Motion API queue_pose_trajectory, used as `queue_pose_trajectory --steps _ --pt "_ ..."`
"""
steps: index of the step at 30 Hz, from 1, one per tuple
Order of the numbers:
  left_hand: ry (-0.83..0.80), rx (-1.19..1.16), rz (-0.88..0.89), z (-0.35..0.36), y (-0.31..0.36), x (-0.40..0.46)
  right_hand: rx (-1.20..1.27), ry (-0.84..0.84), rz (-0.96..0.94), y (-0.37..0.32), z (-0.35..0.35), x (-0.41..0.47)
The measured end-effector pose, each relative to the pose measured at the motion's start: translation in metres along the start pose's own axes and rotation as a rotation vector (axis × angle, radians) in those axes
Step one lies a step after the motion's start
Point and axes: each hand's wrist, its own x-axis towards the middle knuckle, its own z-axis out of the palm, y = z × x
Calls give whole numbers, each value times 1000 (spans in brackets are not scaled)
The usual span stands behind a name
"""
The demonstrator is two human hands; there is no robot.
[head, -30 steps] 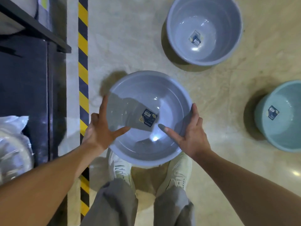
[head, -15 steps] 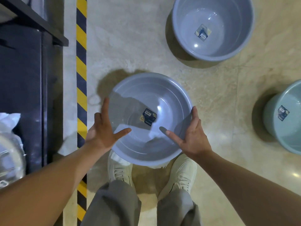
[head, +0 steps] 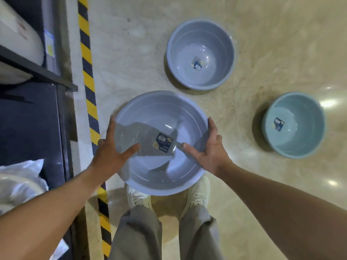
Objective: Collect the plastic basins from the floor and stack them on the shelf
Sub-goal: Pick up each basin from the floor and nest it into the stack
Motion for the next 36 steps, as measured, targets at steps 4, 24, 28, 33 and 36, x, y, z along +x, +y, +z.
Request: queue_pose_trajectory --steps 4,24,28,33,36 --pt "-10 26 70 -77 97 -57 6 51 10 -74 -89 -70" --pt "-306 298 675 -212 568 -393 357 518 108 -185 -442 -503" --pt "-326 396 738 -157 630 -417 377 593 143 -137 -485 -527" --pt "-383 433 759 -88 693 -437 436 627 196 -77 -539 -536" --pt "-404 444 746 -48 721 -439 480 612 233 -45 -572 -530"
